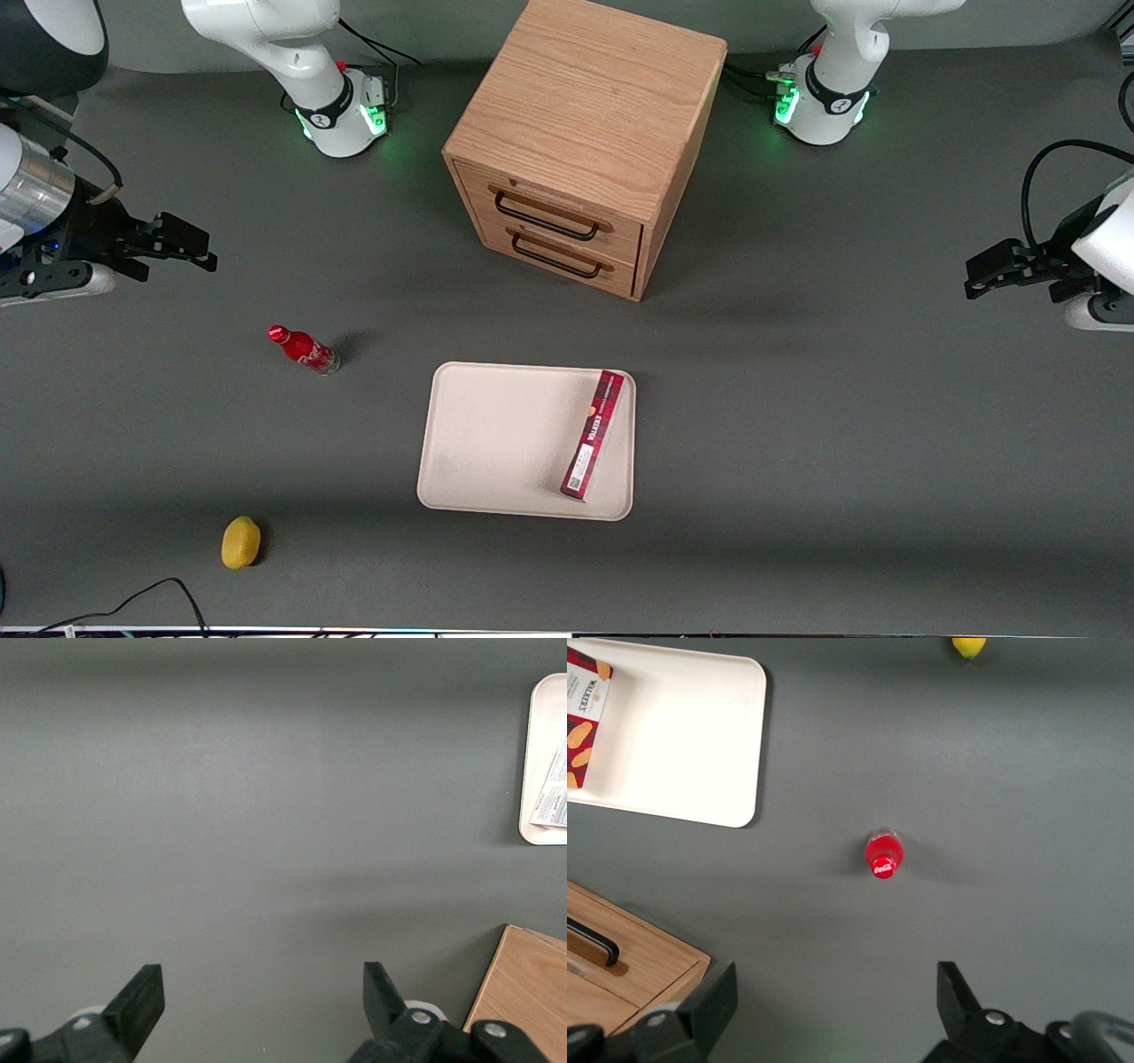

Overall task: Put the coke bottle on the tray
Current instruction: 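Move the open right gripper down over the red Coca-Cola bottle, then close the right gripper around the bottle's cap end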

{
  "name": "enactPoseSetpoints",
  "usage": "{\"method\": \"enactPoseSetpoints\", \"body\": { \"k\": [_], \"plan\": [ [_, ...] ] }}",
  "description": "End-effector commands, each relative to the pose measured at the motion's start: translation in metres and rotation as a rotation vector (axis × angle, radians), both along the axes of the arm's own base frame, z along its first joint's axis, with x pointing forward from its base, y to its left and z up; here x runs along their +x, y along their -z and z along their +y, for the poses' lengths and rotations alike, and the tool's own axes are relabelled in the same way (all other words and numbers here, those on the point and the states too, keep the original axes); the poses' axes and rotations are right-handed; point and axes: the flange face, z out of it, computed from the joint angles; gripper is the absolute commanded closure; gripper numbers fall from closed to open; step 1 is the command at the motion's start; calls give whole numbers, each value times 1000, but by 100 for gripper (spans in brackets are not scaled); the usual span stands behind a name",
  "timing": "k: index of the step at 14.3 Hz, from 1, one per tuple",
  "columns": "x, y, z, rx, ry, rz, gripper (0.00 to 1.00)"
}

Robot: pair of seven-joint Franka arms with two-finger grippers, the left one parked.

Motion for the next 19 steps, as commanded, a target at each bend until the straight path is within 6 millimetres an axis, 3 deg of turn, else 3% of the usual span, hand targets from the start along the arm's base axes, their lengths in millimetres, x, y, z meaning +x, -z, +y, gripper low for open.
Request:
{"method": "enactPoseSetpoints", "body": {
  "k": [1, 3, 5, 7, 9, 11, 13, 18, 19],
  "plan": [
    [7, -7, 5, -12, 16, 25, 0],
    [9, -14, 3, -14, 22, 12, 0],
    [13, 1, -8, -36, 28, 42, 0],
    [19, 34, -14, -38, 9, 86, 0],
    [31, 69, -8, -37, 2, 92, 0],
    [30, 109, -3, -56, -20, 77, 0],
    [21, 144, 10, -104, -68, 49, 0],
    [-23, 194, 4, -114, -81, -25, 0],
    [-30, 203, -8, -114, -88, -45, 0]
  ]
}}
